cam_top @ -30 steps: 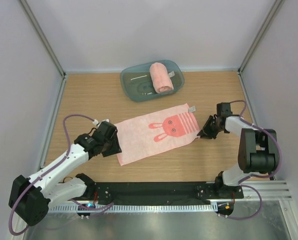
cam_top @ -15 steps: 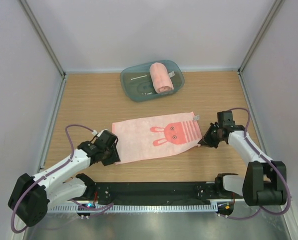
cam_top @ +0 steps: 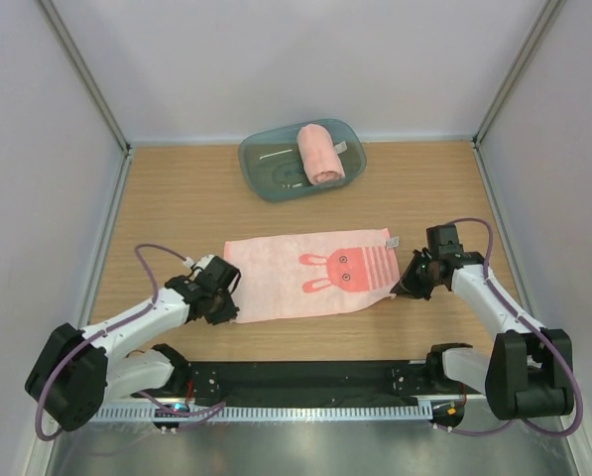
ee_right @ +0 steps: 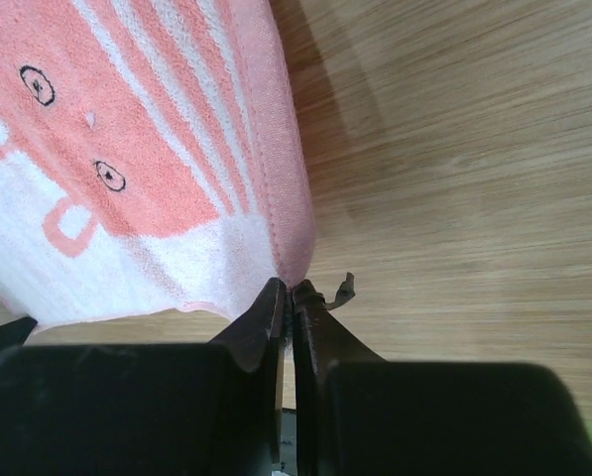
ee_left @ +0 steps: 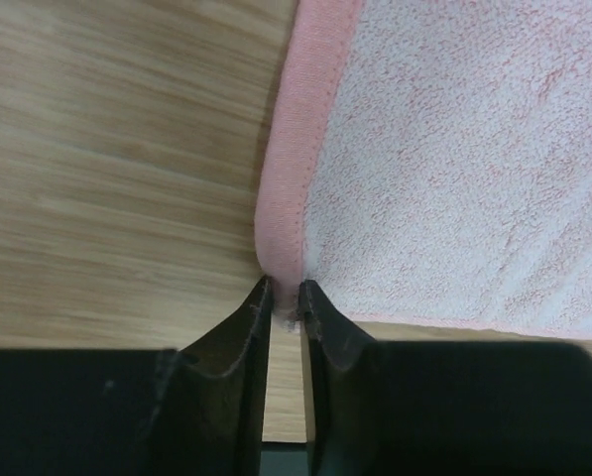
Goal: Roll the towels
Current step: Flatten the towel, then fold the towel
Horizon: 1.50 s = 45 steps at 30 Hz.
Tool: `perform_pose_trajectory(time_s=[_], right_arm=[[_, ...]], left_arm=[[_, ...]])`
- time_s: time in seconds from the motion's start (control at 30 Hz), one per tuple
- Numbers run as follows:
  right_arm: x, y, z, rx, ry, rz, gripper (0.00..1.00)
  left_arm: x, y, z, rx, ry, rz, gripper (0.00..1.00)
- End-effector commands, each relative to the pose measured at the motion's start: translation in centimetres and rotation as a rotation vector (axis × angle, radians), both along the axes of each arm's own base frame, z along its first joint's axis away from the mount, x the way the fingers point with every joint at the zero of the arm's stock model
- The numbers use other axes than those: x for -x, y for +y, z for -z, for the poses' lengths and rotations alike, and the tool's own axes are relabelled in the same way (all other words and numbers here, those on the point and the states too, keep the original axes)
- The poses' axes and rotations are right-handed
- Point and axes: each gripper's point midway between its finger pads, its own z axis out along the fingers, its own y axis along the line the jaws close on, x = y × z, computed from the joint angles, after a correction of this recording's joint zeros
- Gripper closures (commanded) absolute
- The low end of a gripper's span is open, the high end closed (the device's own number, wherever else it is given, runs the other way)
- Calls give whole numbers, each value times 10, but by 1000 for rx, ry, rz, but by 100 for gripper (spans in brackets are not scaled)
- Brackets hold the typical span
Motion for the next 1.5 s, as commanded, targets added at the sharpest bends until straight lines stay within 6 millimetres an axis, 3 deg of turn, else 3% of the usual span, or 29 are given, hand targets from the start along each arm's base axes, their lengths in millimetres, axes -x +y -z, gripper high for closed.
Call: perform_pose_trajectory(time_s=[0.0, 0.1, 0.23, 0.3, 0.37, 0.5, 0.7, 0.97, 1.2, 1.4, 1.43, 1.47], right_arm=[[1, 2, -1, -5, 0, 1, 97], [3, 4, -2, -16, 0, -2, 98], [0, 3, -13, -18, -39, 9, 99], [-4, 4, -24, -22, -65, 13, 99], [-7, 6, -29, -30, -62, 6, 99], [-27, 9, -46, -39, -83, -11, 99], [-62, 7, -54, -18, -88, -21, 99], [-108, 6, -55, -5, -73, -53, 99], [-139, 8, -54, -11, -75, -44, 99], [-161, 7, -40, 1, -49, -28, 99], [-165, 8, -31, 0, -30, -23, 95], [-172, 6, -32, 3, -38, -15, 86]], left_arm=[[-7, 3, 9, -31, -18, -17, 84], [-8, -1, 5, -12, -31, 3, 100], [-5, 6, -21, -11, -65, 0, 100], [-14, 4, -50, 24, -151, -8, 100], [-13, 9, -65, 18, -176, -5, 100], [-25, 7, -99, 16, -225, 6, 100], [-46, 15, -108, -36, -212, 11, 100], [-92, 18, -121, 3, -209, -11, 100], [-124, 18, -109, 13, -168, -26, 100], [-149, 26, -92, 0, -116, -36, 100], [-155, 24, -85, -4, -91, -31, 100], [-159, 24, -83, -4, -81, -26, 99]])
